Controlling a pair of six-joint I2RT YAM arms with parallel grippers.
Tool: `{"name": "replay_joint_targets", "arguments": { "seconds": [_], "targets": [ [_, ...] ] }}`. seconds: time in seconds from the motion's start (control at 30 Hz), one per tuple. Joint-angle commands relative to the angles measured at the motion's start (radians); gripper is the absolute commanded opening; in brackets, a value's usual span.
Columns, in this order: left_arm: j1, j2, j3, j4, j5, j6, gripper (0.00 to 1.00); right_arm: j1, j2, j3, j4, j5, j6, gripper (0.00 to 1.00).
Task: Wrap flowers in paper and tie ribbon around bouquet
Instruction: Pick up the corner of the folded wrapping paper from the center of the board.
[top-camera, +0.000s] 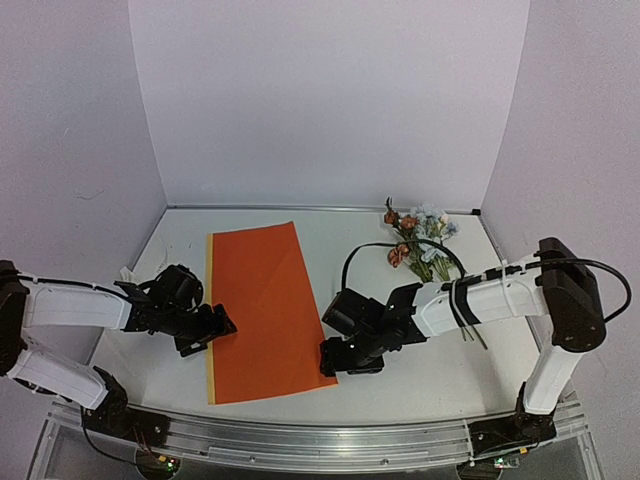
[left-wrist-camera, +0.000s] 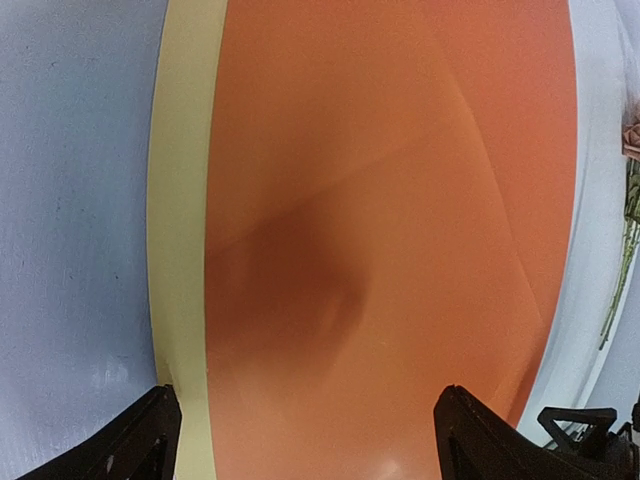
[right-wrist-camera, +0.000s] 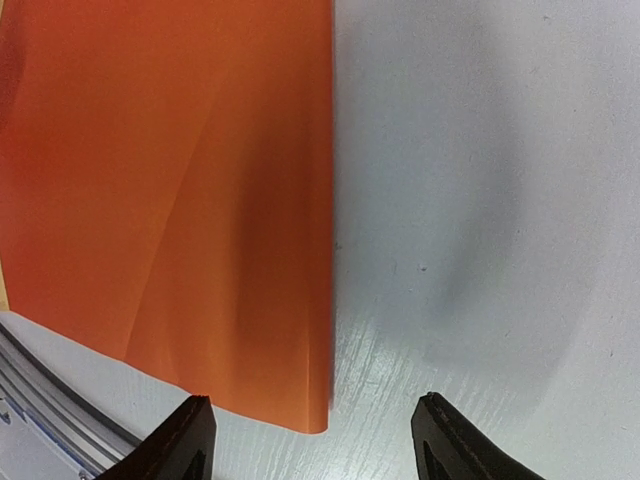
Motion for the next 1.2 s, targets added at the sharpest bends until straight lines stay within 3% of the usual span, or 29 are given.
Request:
{"name": "replay_joint_targets", "arguments": {
  "seconds": [0.0,0.9,1.17],
  "targets": [
    [0.001,0.042,0.001,0.059,0.025,0.001,0.9,-0.001,0.021,0.041,-0.008,0.024,-0.016,0.7],
    [0.001,0.141,0.068,0.113,0.092,0.014,0.76,-0.032,0.114,0.132,-0.001,-0.105,-0.066,0.44],
    [0.018,0.144,0.059,0.093,0.083,0.017,0.74,-0.058,0.018,0.084,-0.052,0.033,-0.09,0.6]
  ]
}}
